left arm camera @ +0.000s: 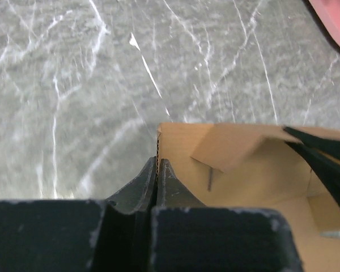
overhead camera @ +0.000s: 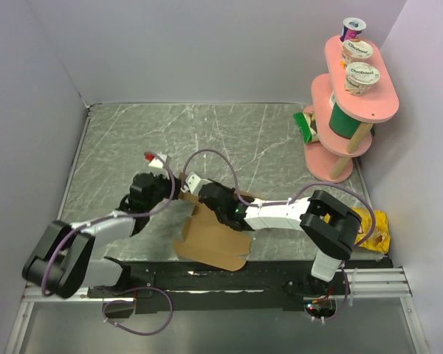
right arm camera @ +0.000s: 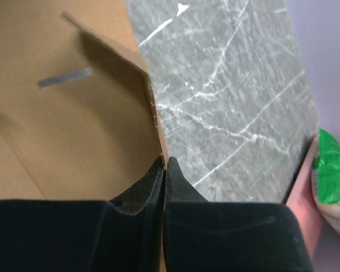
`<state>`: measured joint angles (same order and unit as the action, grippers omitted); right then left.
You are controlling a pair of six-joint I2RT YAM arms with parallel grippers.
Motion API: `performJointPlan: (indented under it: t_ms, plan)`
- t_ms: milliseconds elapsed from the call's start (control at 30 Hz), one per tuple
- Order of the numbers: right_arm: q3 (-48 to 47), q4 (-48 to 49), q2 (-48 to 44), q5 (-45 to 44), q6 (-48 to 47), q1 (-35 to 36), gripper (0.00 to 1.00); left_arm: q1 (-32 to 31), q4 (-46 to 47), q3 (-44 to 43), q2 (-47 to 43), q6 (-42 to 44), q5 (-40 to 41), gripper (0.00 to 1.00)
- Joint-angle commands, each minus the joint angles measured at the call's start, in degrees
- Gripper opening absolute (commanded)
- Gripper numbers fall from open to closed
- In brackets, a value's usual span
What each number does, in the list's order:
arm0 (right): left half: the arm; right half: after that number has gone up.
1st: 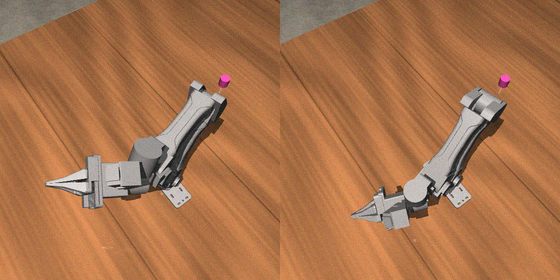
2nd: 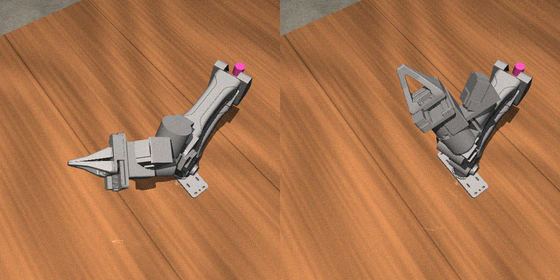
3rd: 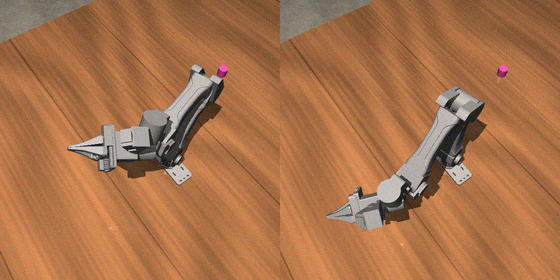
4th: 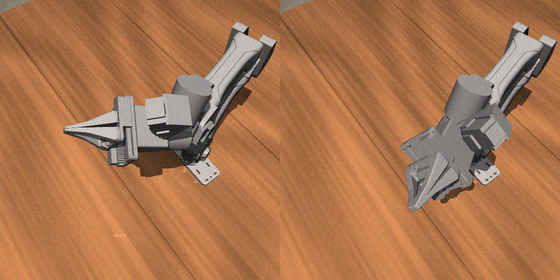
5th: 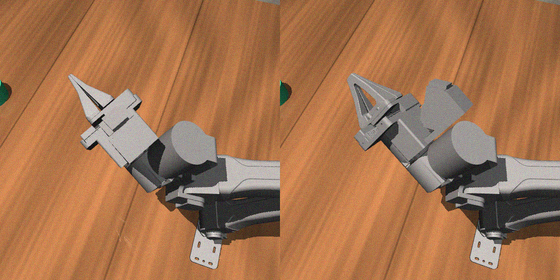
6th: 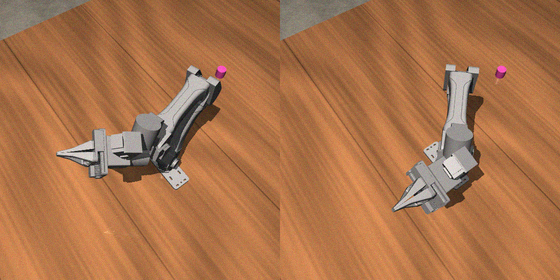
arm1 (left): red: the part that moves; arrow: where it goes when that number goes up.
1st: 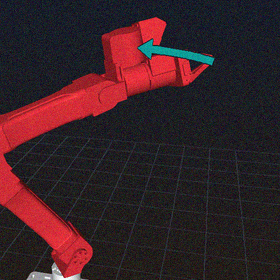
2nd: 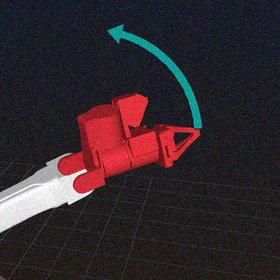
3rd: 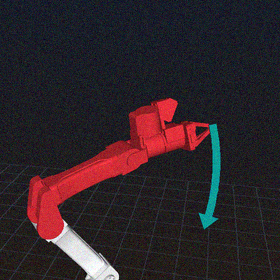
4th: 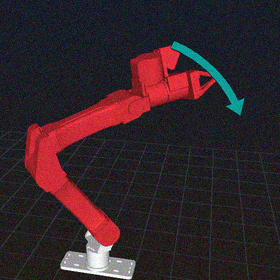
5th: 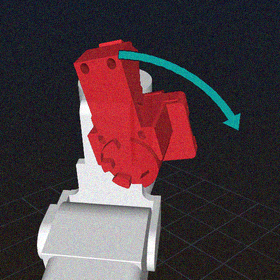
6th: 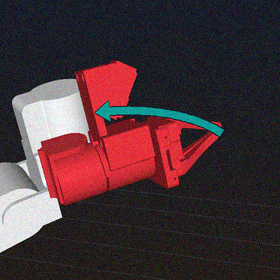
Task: Fold the paper box
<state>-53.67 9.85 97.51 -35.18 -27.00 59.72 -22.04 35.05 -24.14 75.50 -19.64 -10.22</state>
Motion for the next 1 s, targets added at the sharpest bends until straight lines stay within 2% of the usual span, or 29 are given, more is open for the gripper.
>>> performJointPlan:
  t_ms: [0,33,100,133,233,267,367,467,533,600,733,767,800,967]
  plan:
    - [-1.8,5.5,1.2,-8.1,3.5,2.2,0.0,-7.6,3.3,5.5,-7.0,2.1,10.3,0.01]
    - [-2.0,5.4,1.2,-8.6,4.1,2.3,0.15,-8.6,3.3,6.8,-9.0,2.6,14.9,0.01]
    - [-2.1,4.1,0.6,-9.7,6.3,2.4,0.42,-10.9,3.3,7.9,-11.2,4.0,17.7,0.01]
    - [-2.0,2.3,-0.7,-10.0,7.7,2.4,0.65,-11.6,3.6,9.2,-13.7,4.4,20.2,0.01]
    - [-1.3,-3.9,-6.8,-10.0,15.6,2.4,0.84,-13.6,5.0,10.9,-17.6,6.5,23.2,0.01]
    - [-0.9,-10.1,-8.9,-9.5,18.8,2.4,0.85,-13.7,5.5,11.1,-18.0,6.9,23.0,0.01]
    - [-0.5,-24.3,-17.2,-4.9,38.6,1.5,0.86,-15.0,5.9,11.4,-18.2,8.0,23.4,0.01]
    - [-0.7,-33.1,-24.4,-0.1,50.5,1.0,0.85,-17.8,7.8,11.4,-17.4,9.4,26.5,0.01]
    - [-1.3,-35.2,-28.2,4.6,55.3,0.6,0.85,-19.5,10.1,11.2,-16.4,10.8,29.8,0.01]
    - [-2.2,-35.1,-29.9,8.8,61.5,-0.6,0.84,-23.0,12.1,11.0,-15.4,12.7,35.7,0.01]
    - [-1.3,-29.3,-32.3,24.0,74.5,-7.3,0.83,-29.0,21.3,12.2,-11.2,18.3,45.4,0.01]
    - [0.7,-27.6,-32.6,29.6,80.2,-9.1,0.83,-30.6,24.6,12.4,-10.6,19.0,46.6,0.01]
    - [1.9,-23.9,-33.3,31.1,82.6,-11.9,0.81,-31.2,26.0,12.5,-9.4,19.0,48.6,0.01]
    - [6.5,-18.8,-35.9,29.5,94.2,-13.8,0.81,-35.1,33.6,13.3,-6.5,23.7,52.8,0.01]
